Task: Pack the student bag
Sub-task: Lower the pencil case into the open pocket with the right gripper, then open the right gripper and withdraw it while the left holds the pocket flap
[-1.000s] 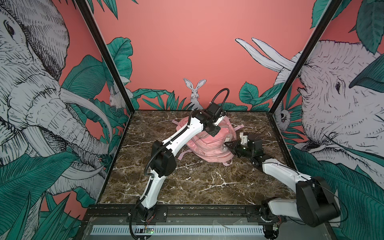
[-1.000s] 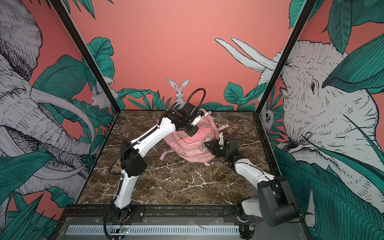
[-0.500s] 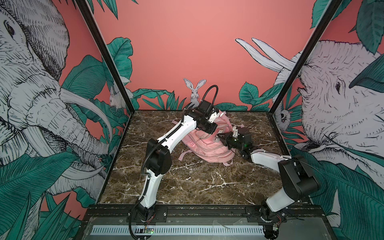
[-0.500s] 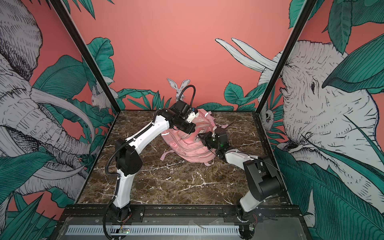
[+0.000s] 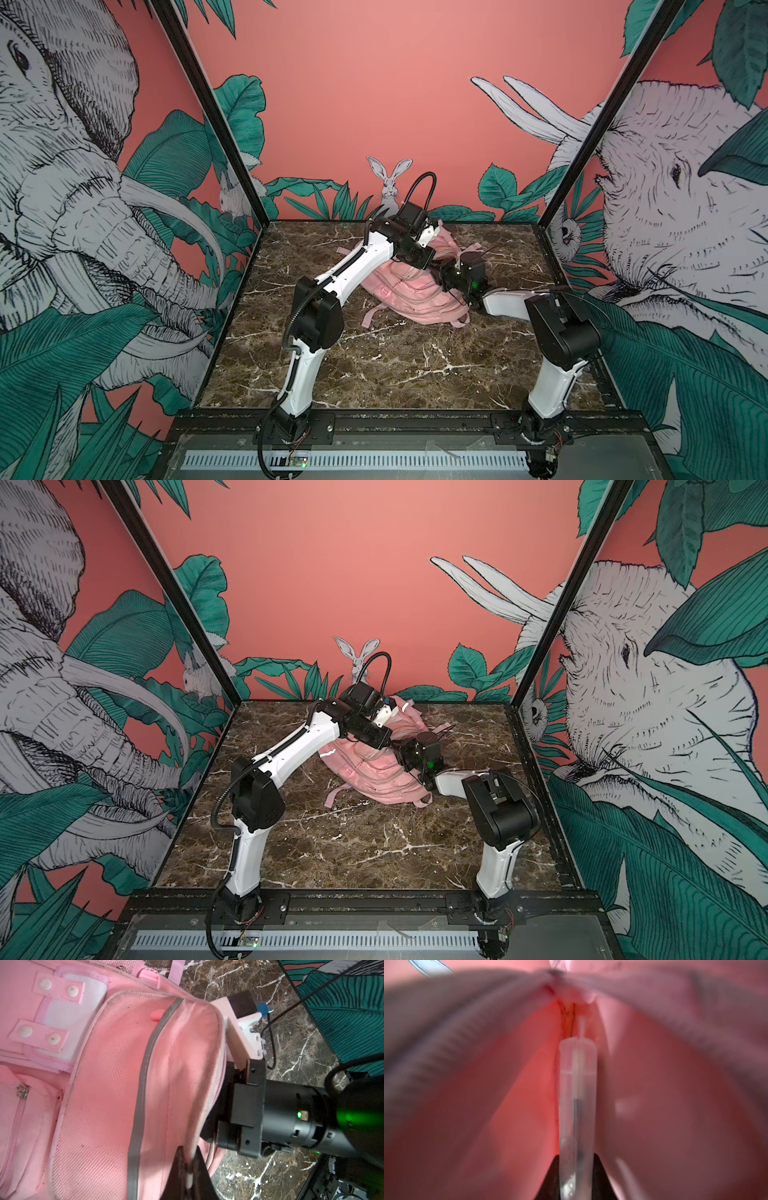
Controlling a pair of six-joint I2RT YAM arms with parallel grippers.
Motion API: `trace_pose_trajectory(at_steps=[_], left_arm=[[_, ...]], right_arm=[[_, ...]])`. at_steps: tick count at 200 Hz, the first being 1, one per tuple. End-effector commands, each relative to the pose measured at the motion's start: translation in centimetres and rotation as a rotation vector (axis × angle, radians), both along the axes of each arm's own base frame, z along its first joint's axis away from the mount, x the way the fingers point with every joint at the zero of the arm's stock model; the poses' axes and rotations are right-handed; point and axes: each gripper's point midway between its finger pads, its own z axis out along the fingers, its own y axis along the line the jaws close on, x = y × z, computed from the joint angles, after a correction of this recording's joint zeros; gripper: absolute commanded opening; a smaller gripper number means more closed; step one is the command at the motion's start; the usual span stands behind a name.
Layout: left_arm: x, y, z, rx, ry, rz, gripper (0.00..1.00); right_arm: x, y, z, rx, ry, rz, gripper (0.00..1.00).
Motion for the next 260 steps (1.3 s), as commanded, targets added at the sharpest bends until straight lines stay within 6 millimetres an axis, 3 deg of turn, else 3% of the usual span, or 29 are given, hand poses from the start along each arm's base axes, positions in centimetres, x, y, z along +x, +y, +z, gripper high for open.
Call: trace_pose_trajectory(at_steps=[1, 25, 67, 113, 123, 127, 146, 180, 196, 219, 250, 260], left_arm=[[-1.4, -0.5, 6.2, -0.124, -0.076, -0.029, 0.0], [-1.4, -0.4, 6.0, -0.115, -0.078, -0.027, 0.0], [-1.0, 0.0, 5.9, -0.088, -0.101, -0.022, 0.0], [-0.7, -0.1, 5.7, -0.081, -0.104, -0.019, 0.0], [-0.6, -0.1, 5.6, -0.08, -0.105, -0.016, 0.0], [-0.6, -0.1, 5.5, -0.079, -0.104, -0.014, 0.0], [-0.6, -0.2, 5.5, -0.083, -0.099, -0.015, 0.0], [-1.3, -0.2, 3.5, -0.049, -0.037, -0.041, 0.16], [-1.7, 0.3, 2.1, -0.021, -0.01, -0.035, 0.38], [-2.4, 0.7, 1.1, -0.029, 0.004, -0.027, 0.55], [-2.6, 2.3, 0.9, 0.007, -0.04, 0.005, 0.57], [-1.2, 4.3, 0.8, 0.029, -0.06, 0.06, 0.56]], right_arm=[[0.3, 1.4, 1.6, 0.027, -0.04, 0.016, 0.44], [-0.3, 1.5, 1.2, -0.006, -0.02, 0.045, 0.52], [-2.7, -0.1, 1.2, -0.154, 0.006, 0.079, 0.61], [-4.8, -1.5, 1.8, -0.236, 0.01, 0.094, 0.63], [-5.3, -1.9, 0.8, -0.265, 0.044, 0.095, 0.63], [-5.6, -2.1, 2.0, -0.262, 0.022, 0.09, 0.62], [-6.8, -3.2, 2.1, -0.295, 0.026, 0.083, 0.62], [-9.3, -5.7, 2.6, -0.397, 0.009, 0.061, 0.61], [-10.3, -6.7, 3.0, -0.439, -0.012, 0.056, 0.6], [-11.2, -7.4, 4.1, -0.498, -0.052, 0.077, 0.58], [-11.7, -7.0, 5.5, -0.546, -0.106, 0.131, 0.53], [-11.8, -6.5, 5.9, -0.558, -0.127, 0.155, 0.52]])
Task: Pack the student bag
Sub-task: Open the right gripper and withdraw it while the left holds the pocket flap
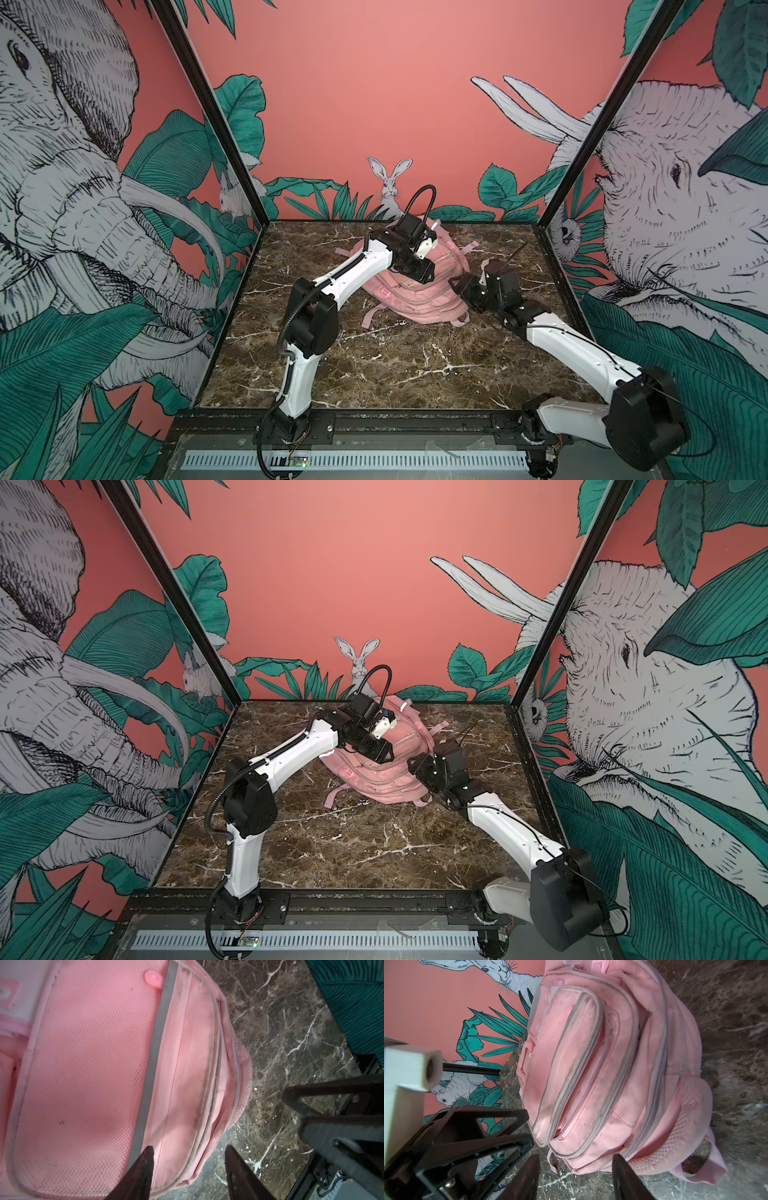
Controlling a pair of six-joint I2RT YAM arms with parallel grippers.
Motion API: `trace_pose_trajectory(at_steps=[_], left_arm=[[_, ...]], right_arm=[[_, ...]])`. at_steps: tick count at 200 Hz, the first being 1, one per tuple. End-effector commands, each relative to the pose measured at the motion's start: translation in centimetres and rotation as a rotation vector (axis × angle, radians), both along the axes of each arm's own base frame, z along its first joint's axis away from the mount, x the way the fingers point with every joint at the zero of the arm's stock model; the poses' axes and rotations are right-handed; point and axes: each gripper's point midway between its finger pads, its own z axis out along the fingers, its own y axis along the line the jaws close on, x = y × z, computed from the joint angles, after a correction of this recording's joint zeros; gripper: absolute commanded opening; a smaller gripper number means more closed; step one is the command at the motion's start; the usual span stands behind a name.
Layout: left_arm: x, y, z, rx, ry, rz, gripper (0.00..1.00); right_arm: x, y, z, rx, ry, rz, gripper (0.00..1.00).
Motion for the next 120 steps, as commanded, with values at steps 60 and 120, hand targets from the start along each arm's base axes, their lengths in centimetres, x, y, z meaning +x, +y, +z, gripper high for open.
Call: trace_pose_trajectory(at_steps=[60, 120], left_arm=[[5.9, 11.6, 0.8, -0.042, -0.045, 0.405, 0.56], [7.8, 8.8, -1.1, -0.276, 0.131, 0.405, 0.59]], right_arm=[[-0.6, 5.4, 0.9, -0.116, -0.067, 0.216, 0.44], [-0.4, 9.8, 1.2, -0.177, -0.076, 0.32, 0.45]])
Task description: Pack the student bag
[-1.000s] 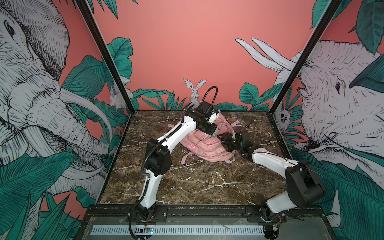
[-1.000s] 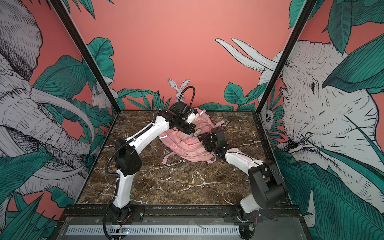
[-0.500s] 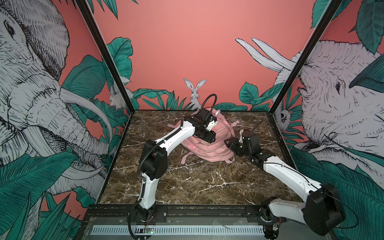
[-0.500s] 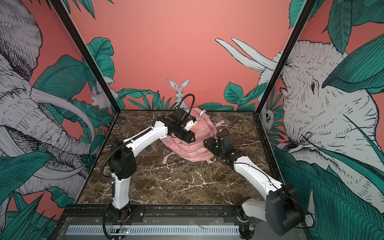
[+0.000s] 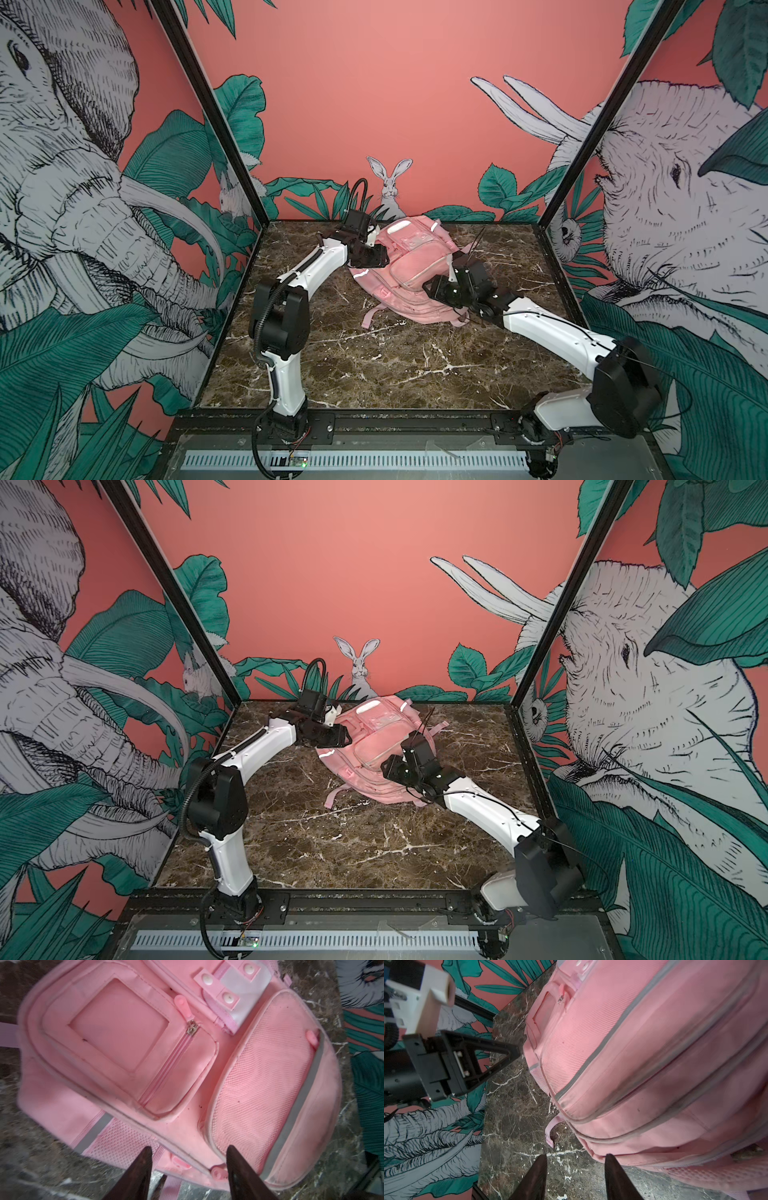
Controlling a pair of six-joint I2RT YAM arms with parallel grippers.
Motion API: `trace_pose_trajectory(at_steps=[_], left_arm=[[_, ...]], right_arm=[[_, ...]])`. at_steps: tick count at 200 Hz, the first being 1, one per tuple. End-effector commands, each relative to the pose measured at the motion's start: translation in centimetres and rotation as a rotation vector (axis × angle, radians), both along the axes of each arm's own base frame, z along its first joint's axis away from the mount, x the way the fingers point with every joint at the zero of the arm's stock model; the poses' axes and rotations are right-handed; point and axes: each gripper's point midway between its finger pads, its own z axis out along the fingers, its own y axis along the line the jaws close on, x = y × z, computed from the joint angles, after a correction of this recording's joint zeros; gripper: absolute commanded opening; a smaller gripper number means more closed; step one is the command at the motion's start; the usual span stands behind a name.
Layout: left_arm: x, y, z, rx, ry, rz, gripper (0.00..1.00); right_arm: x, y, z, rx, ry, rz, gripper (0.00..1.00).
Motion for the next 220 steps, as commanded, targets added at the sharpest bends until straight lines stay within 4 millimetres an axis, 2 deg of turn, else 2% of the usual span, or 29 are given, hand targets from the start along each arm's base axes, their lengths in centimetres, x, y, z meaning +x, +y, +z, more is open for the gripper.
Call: trace_pose_trajectory(at_steps=[1, 21, 54, 74, 99, 103, 107, 138, 165, 178, 205, 220], left_arm=[[0.1, -2.8, 0.8, -0.159, 0.031, -0.029, 0.59], [0.4, -3.5, 0.7, -0.204, 0.037, -0.038, 0.58], [0.1, -3.8, -1.3, -0.197, 0.113, -0.052, 0.56], [-0.2, -3.8, -1.8, -0.205, 0.125, -0.047, 0.49], [-0.6, -4.3, -1.7, -0.248, 0.135, -0.047, 0.4], [-0.6, -4.3, -1.7, -0.251, 0.134, -0.045, 0.4], [-1.0, -4.7, -1.5, -0.276, 0.146, -0.062, 0.39], [-1.3, -4.8, -1.3, -0.299, 0.155, -0.065, 0.3], [-1.9, -5.9, -1.3, -0.336, 0.169, -0.074, 0.27], [-2.1, -6.4, -1.2, -0.348, 0.168, -0.072, 0.26], [-2.6, -7.9, -0.6, -0.38, 0.161, -0.076, 0.23], [-2.7, -8.6, -0.4, -0.394, 0.159, -0.073, 0.23]], right_arm=[[0.4, 1.2, 0.8, -0.027, -0.04, 0.033, 0.45], [0.8, 1.9, 0.6, -0.03, -0.039, 0.039, 0.44], [1.5, 2.9, -0.1, -0.044, -0.026, 0.059, 0.44], [2.0, 3.1, -0.5, -0.069, -0.024, 0.068, 0.44], [2.7, 2.3, -0.7, -0.114, -0.021, 0.054, 0.44], [3.0, 2.1, -1.9, -0.126, 0.006, 0.051, 0.44], [3.1, 2.0, -2.2, -0.123, 0.017, 0.049, 0.44], [4.2, 0.5, -4.1, -0.11, 0.072, 0.017, 0.44], [4.7, -0.1, -5.4, -0.099, 0.11, 0.017, 0.44], [4.6, -0.2, -5.0, -0.112, 0.1, 0.041, 0.44], [3.2, 0.3, -2.9, -0.152, 0.042, 0.074, 0.45], [2.3, 0.2, -3.5, -0.171, 0.06, 0.069, 0.45]])
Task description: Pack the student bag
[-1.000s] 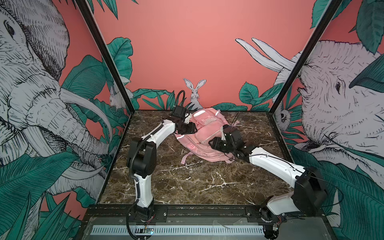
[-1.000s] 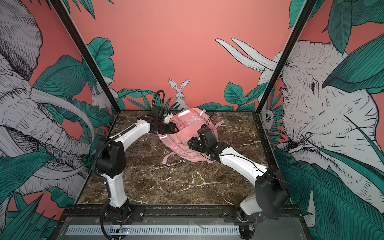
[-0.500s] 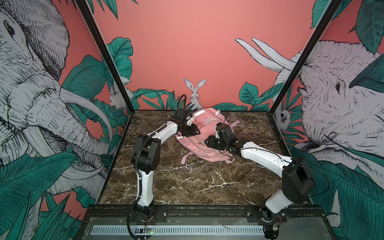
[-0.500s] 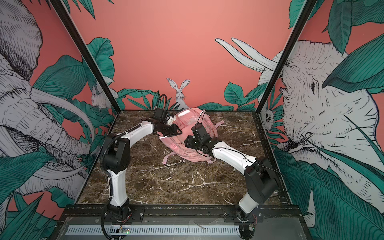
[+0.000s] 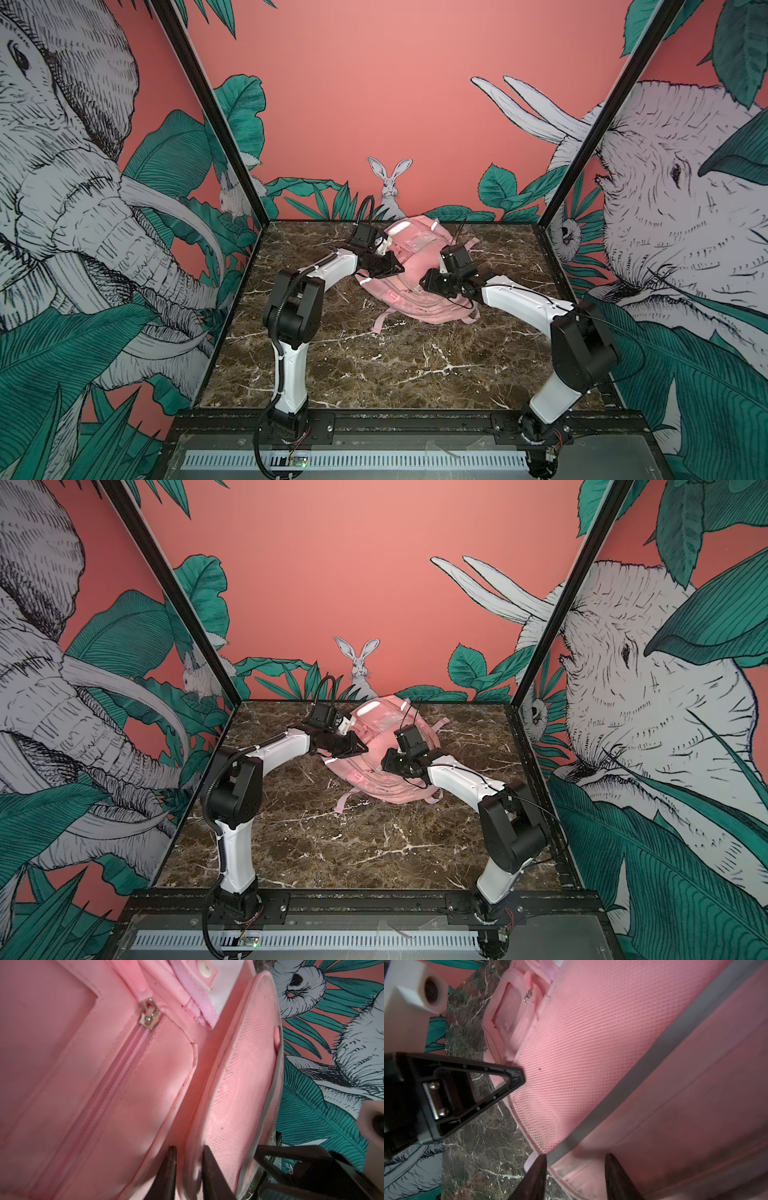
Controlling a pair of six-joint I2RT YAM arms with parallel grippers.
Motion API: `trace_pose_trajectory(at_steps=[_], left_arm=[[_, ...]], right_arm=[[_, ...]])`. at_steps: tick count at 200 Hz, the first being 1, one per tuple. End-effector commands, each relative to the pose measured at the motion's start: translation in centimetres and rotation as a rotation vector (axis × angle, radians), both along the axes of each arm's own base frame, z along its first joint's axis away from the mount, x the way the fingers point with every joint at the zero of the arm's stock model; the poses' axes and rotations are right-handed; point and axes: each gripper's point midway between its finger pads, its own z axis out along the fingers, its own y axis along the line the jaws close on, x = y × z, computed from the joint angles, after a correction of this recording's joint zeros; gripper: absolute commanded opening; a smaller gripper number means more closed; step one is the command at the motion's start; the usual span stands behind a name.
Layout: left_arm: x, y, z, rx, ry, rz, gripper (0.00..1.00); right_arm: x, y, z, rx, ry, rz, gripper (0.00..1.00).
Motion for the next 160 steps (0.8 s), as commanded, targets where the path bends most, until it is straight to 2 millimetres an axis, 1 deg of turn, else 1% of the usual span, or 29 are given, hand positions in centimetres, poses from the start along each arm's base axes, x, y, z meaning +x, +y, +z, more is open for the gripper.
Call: trace_pose_trajectory(at_steps=[1, 2, 4, 11, 36, 57, 81, 116, 160], left_arm=[[-1.2, -2.4, 3.2, -0.086, -0.032, -0.026, 0.23], [-1.2, -2.4, 3.2, -0.086, -0.032, -0.026, 0.23], [-1.2, -2.5, 3.3, -0.088, -0.033, -0.025, 0.23], [-1.2, -2.8, 3.4, -0.095, -0.034, -0.024, 0.23], [-1.4, -3.9, 3.8, -0.108, -0.034, -0.033, 0.23], [-1.5, -4.5, 4.0, -0.113, -0.036, -0.041, 0.23], [-1.8, -5.1, 4.1, -0.12, -0.033, -0.052, 0.23], [-2.5, -6.1, 3.9, -0.126, -0.022, -0.073, 0.24], [-3.1, -6.4, 3.6, -0.124, -0.014, -0.082, 0.24]], right_arm=[[-1.7, 0.3, 1.2, -0.031, -0.027, 0.029, 0.45], [-1.8, 0.3, 1.8, -0.022, -0.038, 0.029, 0.45], [-2.0, 0.3, 2.2, -0.013, -0.044, 0.028, 0.45], [-2.4, 0.4, 2.4, 0.0, -0.045, 0.023, 0.45], [-3.7, 1.1, 1.9, 0.054, -0.031, 0.011, 0.45], [-4.2, 0.4, 1.0, 0.048, -0.019, -0.023, 0.45], [-4.4, -0.4, 0.3, 0.075, -0.036, -0.075, 0.45], [-3.9, -0.9, -0.7, 0.132, -0.083, -0.143, 0.44], [-3.6, -0.3, -0.3, 0.171, -0.102, -0.139, 0.44]])
